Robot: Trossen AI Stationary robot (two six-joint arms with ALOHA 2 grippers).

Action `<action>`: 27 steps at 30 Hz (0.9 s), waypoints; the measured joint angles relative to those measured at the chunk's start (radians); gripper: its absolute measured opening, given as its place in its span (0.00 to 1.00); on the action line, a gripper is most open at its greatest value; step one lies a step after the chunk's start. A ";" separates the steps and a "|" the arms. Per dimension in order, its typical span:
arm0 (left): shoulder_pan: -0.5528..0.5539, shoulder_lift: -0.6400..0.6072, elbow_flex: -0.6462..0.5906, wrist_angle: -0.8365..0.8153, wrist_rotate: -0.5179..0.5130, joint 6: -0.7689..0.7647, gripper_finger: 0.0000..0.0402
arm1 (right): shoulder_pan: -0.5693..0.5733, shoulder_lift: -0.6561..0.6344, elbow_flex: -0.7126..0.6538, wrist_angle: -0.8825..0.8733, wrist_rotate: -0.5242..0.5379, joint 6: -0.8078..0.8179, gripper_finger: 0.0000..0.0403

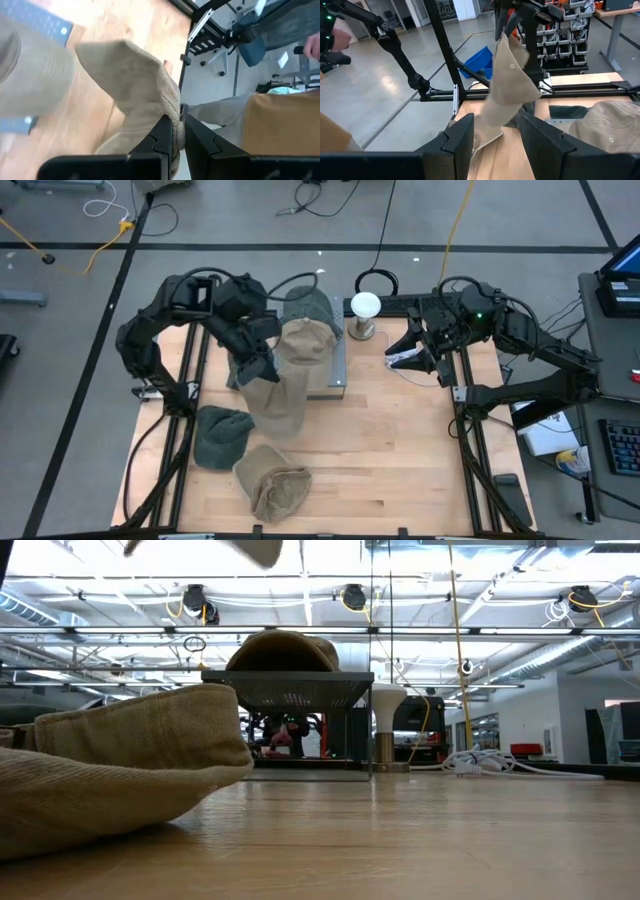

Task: Pick & Place hat
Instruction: Stack the right brown cap on the brown cap on the shelf

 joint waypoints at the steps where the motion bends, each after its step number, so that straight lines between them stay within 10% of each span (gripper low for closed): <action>1: 0.000 0.000 -0.005 0.016 0.000 0.010 0.07 | 0.000 0.000 0.000 -0.003 0.000 -0.010 0.37; 18: 0.020 0.034 -0.008 0.094 -0.266 0.480 0.07 | 0.000 0.000 0.000 -0.012 0.140 -0.086 0.37; 27: 0.055 0.035 -0.008 0.093 -0.375 0.477 0.07 | 0.000 0.000 0.000 -0.012 0.149 -0.087 0.37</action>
